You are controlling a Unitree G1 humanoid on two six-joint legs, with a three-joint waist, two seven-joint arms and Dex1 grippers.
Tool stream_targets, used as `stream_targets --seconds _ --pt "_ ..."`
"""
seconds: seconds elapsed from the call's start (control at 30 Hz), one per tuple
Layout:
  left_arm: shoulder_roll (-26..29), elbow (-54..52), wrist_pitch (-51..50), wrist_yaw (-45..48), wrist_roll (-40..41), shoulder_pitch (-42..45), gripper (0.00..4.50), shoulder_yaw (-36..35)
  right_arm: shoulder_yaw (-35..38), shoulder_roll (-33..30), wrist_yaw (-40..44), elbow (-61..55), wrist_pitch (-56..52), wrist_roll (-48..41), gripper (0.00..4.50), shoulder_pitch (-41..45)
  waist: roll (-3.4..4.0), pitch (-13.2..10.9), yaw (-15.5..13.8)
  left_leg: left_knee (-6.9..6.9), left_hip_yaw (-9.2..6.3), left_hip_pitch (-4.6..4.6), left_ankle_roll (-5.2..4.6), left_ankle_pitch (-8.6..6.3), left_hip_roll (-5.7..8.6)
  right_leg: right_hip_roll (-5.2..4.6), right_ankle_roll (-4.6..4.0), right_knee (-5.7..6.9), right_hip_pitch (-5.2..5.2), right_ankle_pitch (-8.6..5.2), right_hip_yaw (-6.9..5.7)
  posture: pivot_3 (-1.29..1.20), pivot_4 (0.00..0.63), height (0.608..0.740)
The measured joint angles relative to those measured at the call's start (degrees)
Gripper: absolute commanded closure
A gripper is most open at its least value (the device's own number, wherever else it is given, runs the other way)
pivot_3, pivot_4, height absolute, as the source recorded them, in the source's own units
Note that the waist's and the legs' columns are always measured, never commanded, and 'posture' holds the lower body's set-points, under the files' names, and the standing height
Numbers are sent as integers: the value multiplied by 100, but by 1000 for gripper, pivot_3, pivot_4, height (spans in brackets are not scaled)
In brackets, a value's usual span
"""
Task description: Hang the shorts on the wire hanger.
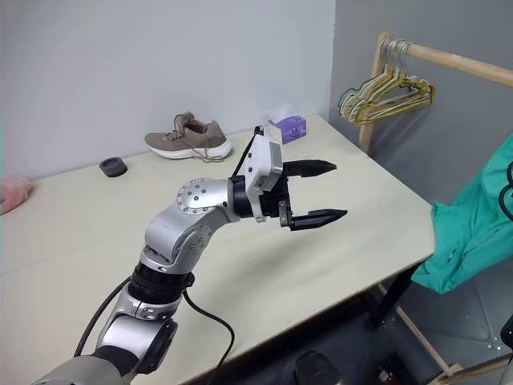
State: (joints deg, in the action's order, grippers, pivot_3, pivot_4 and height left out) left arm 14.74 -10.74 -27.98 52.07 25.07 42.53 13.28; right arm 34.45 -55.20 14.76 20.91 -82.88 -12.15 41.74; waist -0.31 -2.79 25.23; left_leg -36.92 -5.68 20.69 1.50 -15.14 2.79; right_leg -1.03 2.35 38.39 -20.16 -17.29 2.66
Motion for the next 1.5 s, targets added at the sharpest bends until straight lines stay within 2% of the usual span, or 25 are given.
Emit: stream_targets --seconds 0.2,0.53,0.7,0.8,0.9,1.13,1.17,1.27,1.5 --pt "15 1 -278 137 347 129 30 -26 -234 -129 -2 614 228 9 4500 323 7 3 3 0 -5 -2 -1 0 1 -2 10 -32 18 6 0 -482 20 740" --pt "28 13 -283 253 414 221 30 -26 -908 -403 111 1951 932 84 4500 951 17 3 4 0 0 -4 -5 -3 20 -16 17 -40 20 8 7 -464 8 740" --pt "27 12 -418 264 549 221 30 -26 -1030 -404 246 2019 1101 55 4500 951 18 4 3 -2 -1 -4 -5 -3 25 -20 24 -39 21 8 8 -461 7 740" --pt "31 13 -435 265 593 221 0 -26 -803 -355 183 1874 1108 -39 3713 915 21 5 -4 -3 -3 -3 -6 -3 29 -25 28 -38 21 7 8 -459 4 740" --pt "36 13 -448 265 636 221 0 -26 -532 -344 119 1530 1080 -85 2742 806 23 7 -21 -4 -6 -2 -6 -2 33 -28 32 -38 22 6 7 -459 0 740" --pt "92 12 -448 365 647 219 0 -25 33 -315 46 467 729 -261 183 367 29 11 -30 -6 -6 -2 -7 -3 37 -31 36 -38 24 6 7 -465 0 740" --pt "105 12 -448 370 645 219 0 -25 48 -315 21 371 724 -262 25 358 30 12 -26 -6 -6 -2 -7 -3 37 -31 36 -38 24 6 8 -465 0 740" --pt "146 12 -443 391 638 215 0 -23 25 -325 25 93 792 -257 25 242 31 12 -24 -5 -7 -2 -7 -3 37 -31 36 -38 24 6 7 -465 0 740" --pt "338 19 -420 361 535 60 0 -22 -673 -435 267 -1098 1995 -77 25 -480 39 17 -7 -6 -8 -5 -8 -4 35 -33 39 -37 23 5 8 -461 0 740"
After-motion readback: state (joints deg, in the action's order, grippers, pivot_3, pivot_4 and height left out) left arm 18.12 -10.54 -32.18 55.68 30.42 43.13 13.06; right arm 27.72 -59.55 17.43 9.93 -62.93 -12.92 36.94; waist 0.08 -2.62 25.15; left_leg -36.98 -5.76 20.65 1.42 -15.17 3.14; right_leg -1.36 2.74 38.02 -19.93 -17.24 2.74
